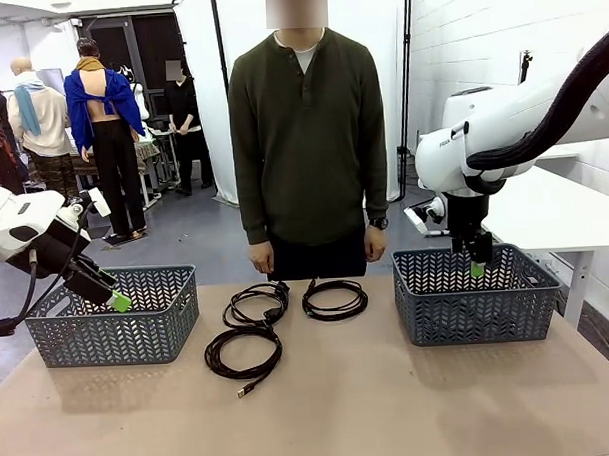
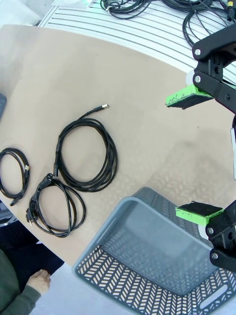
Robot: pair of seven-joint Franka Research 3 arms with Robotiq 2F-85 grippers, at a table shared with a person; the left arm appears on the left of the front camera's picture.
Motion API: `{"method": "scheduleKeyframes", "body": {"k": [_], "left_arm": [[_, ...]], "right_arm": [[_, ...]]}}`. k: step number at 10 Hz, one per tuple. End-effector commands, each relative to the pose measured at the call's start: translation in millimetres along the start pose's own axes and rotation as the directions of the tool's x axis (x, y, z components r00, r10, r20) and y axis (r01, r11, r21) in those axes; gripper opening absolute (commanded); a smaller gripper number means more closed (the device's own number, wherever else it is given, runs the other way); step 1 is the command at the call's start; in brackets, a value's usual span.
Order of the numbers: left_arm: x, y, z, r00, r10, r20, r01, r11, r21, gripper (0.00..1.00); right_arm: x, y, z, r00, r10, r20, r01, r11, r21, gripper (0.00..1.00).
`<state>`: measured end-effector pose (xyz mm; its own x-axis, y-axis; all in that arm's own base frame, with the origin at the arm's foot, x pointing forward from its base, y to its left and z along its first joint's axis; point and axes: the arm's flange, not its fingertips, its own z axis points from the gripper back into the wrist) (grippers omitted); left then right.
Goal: Organize the cables according to human instructions.
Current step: Pick up a bundle of cables and place it in the basket indicated by the human.
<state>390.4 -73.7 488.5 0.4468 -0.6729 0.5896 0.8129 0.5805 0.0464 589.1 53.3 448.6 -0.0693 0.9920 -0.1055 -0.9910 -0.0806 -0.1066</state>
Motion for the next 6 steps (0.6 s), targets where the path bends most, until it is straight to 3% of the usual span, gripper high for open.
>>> {"method": "scheduleKeyframes", "body": {"k": [1, 3, 6], "left_arm": [[-2, 3, 1, 1.0, -0.011, 0.012, 0.011, 1.0, -0.017, 1.0], [-2, 3, 1, 1.0, -0.011, 0.012, 0.011, 1.0, -0.017, 1.0], [-2, 3, 1, 1.0, -0.011, 0.012, 0.011, 1.0, -0.017, 1.0]], "right_arm": [[-1, 0, 0, 1.0, -0.001, 0.0, 0.001, 1.0, 0.0, 1.0], [3, 1, 21, 0.995, -0.099, -0.009, 0.099, 0.994, 0.055, 1.0], [16, 25, 53, 0.98, -0.2, 0.023, 0.199, 0.979, 0.034, 1.0]]}}
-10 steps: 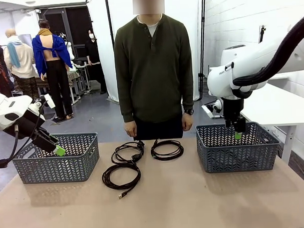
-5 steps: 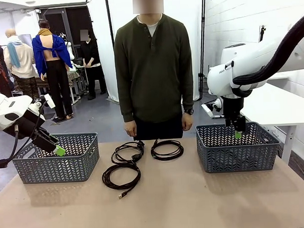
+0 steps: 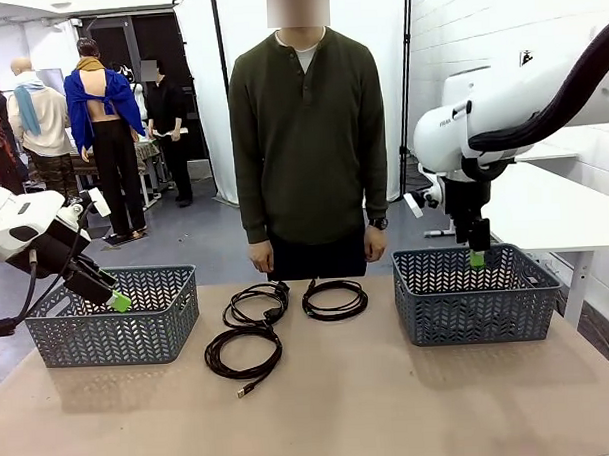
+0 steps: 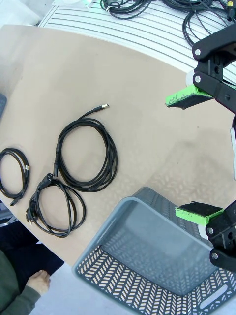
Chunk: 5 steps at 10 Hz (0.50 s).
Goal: Organize the cables according to human instructions.
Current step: Pick up a bundle of cables and place it in the basket indicated by the human.
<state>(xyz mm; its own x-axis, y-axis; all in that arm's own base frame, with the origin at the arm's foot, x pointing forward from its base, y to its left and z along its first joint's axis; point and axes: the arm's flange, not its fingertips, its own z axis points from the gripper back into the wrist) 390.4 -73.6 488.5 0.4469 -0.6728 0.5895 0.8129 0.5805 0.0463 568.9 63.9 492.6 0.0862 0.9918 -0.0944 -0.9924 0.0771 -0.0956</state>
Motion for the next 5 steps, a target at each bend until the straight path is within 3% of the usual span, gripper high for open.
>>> {"method": "scheduleKeyframes", "body": {"k": [1, 5], "left_arm": [[-2, 3, 1, 1.0, -0.011, 0.012, 0.011, 1.0, -0.017, 1.0], [-2, 3, 1, 1.0, -0.011, 0.012, 0.011, 1.0, -0.017, 1.0]], "right_arm": [[11, 22, 13, 0.994, -0.082, 0.071, 0.081, 0.997, 0.006, 1.0], [31, 68, 24, 0.952, -0.247, 0.181, 0.254, 0.967, -0.02, 1.0]]}}
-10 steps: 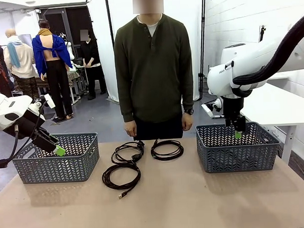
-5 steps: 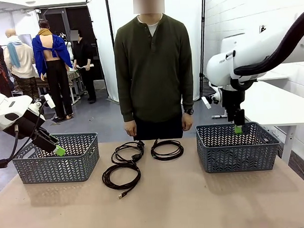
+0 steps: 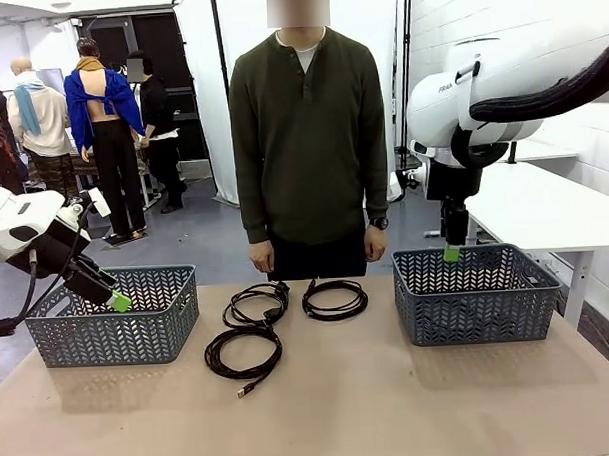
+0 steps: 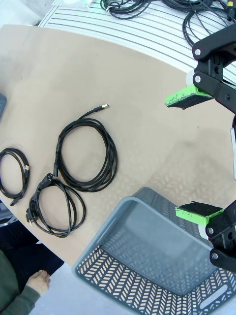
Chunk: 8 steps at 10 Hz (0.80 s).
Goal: Organize the cables according to human instructions.
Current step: Pick up a bundle of cables and place it in the basket indicated by the human.
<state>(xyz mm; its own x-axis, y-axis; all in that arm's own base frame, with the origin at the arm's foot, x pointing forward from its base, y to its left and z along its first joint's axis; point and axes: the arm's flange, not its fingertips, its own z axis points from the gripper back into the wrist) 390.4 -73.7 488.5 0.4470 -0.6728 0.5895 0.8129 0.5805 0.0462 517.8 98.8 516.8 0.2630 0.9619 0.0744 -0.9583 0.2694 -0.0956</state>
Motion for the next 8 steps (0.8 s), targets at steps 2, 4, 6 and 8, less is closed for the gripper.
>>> {"method": "scheduleKeyframes", "body": {"k": [2, 4, 6, 8], "left_arm": [[-2, 3, 1, 1.0, -0.011, 0.012, 0.011, 1.0, -0.017, 1.0], [-2, 3, 1, 1.0, -0.011, 0.012, 0.011, 1.0, -0.017, 1.0], [-2, 3, 1, 1.0, -0.011, 0.012, 0.011, 1.0, -0.017, 1.0], [-2, 3, 1, 1.0, -0.011, 0.012, 0.011, 1.0, -0.017, 1.0]], "right_arm": [[3, 42, -6, 0.994, -0.086, 0.073, 0.089, 0.995, -0.05, 1.0], [8, 69, -9, 0.991, -0.086, 0.1, 0.091, 0.995, -0.045, 1.0], [15, 92, -16, 0.988, -0.08, 0.136, 0.086, 0.995, -0.045, 1.0], [21, 109, -19, 0.985, -0.056, 0.161, 0.062, 0.998, -0.033, 1.0]]}}
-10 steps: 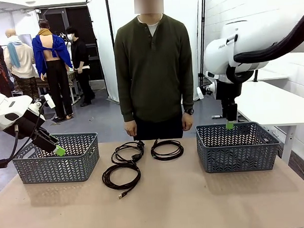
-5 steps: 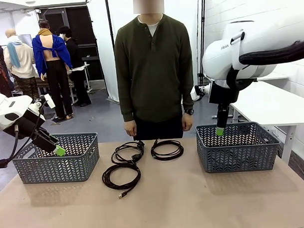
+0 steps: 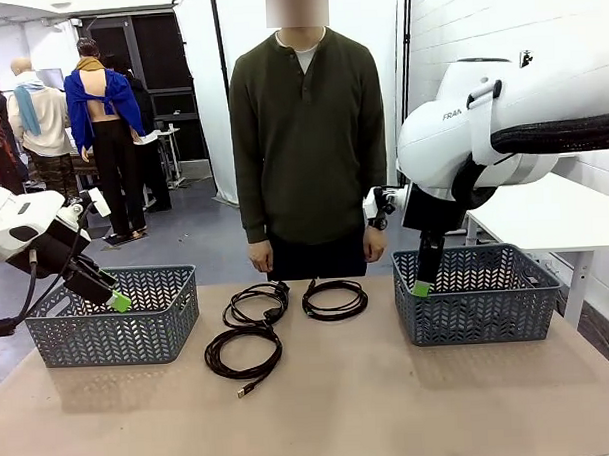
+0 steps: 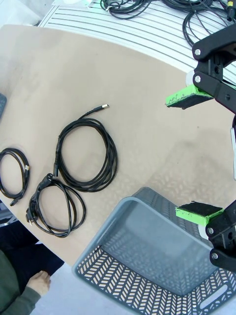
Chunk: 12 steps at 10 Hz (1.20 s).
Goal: Organize the cables according to human instructions.
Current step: Pick up a bundle of cables and place it in the basket indicated by the human.
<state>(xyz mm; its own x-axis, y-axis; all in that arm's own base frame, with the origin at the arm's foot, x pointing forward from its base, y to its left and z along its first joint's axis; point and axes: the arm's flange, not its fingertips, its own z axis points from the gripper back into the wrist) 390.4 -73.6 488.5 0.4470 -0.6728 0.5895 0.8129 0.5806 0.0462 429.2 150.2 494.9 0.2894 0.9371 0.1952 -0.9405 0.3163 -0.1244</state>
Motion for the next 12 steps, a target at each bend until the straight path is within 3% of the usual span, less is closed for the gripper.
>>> {"method": "scheduleKeyframes", "body": {"k": [1, 5, 6, 12], "left_arm": [[-2, 3, 1, 1.0, -0.011, 0.012, 0.011, 1.0, -0.017, 1.0], [-2, 3, 1, 1.0, -0.011, 0.012, 0.011, 1.0, -0.017, 1.0], [-2, 3, 1, 1.0, -0.011, 0.012, 0.011, 1.0, -0.017, 1.0], [-2, 3, 1, 1.0, -0.011, 0.012, 0.011, 1.0, -0.017, 1.0]], "right_arm": [[-2, 14, -6, 0.998, -0.008, 0.055, 0.008, 1.0, -0.005, 1.0], [4, 31, -19, 0.995, 0.061, 0.081, -0.065, 0.997, 0.037, 1.0], [8, 23, -12, 0.999, 0.023, 0.031, -0.024, 0.999, 0.021, 1.0], [8, 23, -12, 0.999, 0.023, 0.031, -0.024, 0.999, 0.021, 1.0]]}}
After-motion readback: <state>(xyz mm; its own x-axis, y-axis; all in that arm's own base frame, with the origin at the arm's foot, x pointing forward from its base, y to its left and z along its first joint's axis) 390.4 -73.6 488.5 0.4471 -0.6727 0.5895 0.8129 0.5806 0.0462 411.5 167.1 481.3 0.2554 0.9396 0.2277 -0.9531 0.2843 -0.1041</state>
